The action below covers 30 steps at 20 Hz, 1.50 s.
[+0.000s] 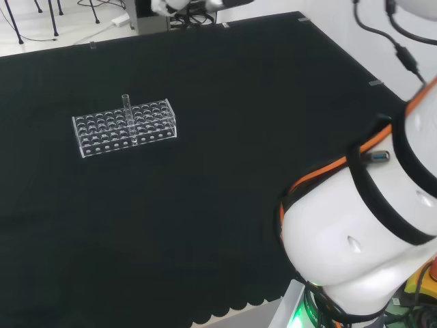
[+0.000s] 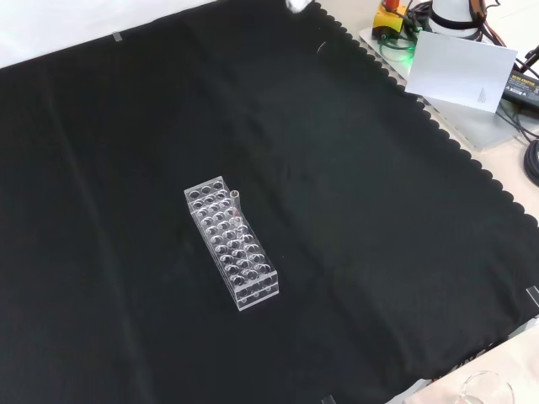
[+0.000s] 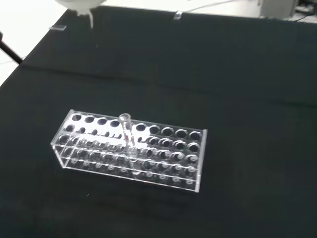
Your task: Pick up the test tube.
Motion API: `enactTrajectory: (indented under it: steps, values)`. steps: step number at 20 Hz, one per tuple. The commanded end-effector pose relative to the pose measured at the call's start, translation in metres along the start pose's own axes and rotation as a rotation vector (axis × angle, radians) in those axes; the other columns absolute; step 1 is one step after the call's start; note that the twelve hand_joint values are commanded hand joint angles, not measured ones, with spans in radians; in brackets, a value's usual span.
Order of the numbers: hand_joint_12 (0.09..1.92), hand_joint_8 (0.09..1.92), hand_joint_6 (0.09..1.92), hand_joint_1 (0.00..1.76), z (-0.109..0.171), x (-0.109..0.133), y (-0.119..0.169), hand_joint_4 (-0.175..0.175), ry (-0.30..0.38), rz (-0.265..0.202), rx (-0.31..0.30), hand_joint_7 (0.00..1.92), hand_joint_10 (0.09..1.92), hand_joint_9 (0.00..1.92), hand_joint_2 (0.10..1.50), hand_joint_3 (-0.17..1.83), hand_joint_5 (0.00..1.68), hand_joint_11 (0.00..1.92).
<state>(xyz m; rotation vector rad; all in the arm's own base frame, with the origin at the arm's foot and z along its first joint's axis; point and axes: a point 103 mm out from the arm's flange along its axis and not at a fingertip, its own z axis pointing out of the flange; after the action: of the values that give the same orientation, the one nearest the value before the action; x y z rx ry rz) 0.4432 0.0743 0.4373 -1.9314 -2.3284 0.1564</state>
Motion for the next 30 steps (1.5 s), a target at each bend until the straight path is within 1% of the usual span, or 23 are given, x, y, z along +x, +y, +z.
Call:
enactTrajectory:
  steps: [1,3,7,9,14,18,25,30]
  values:
    - [1.44,0.86,0.09,0.78,0.048,0.044,0.091,-0.092,0.025,-0.116,0.103,0.22,0.96,0.11,0.70,0.64,0.28,0.00]
    - [1.45,0.86,0.09,0.78,0.065,0.046,0.103,-0.093,0.031,-0.115,0.136,0.23,0.97,0.12,0.70,0.64,0.29,0.00]
    - [1.46,0.86,0.09,0.79,0.100,0.051,0.125,-0.095,0.003,-0.119,0.206,0.24,0.97,0.14,0.70,0.64,0.30,0.00]
    - [1.46,0.86,0.09,0.79,0.115,0.053,0.134,-0.096,-0.008,-0.117,0.229,0.24,0.97,0.14,0.70,0.64,0.30,0.00]
    - [1.46,0.87,0.09,0.80,0.146,0.055,0.153,-0.099,-0.029,-0.114,0.266,0.25,0.96,0.14,0.70,0.65,0.31,0.00]
    - [1.47,0.87,0.09,0.80,0.171,0.054,0.167,-0.103,-0.059,-0.099,0.296,0.27,0.97,0.16,0.70,0.65,0.34,0.00]
    - [1.47,0.88,0.09,0.79,0.207,0.052,0.175,-0.105,-0.155,-0.098,0.357,0.32,0.97,0.20,0.70,0.66,0.41,0.00]
    - [1.48,0.89,0.10,0.79,0.220,0.047,0.178,-0.104,-0.243,-0.099,0.399,0.34,0.97,0.21,0.70,0.66,0.43,0.00]
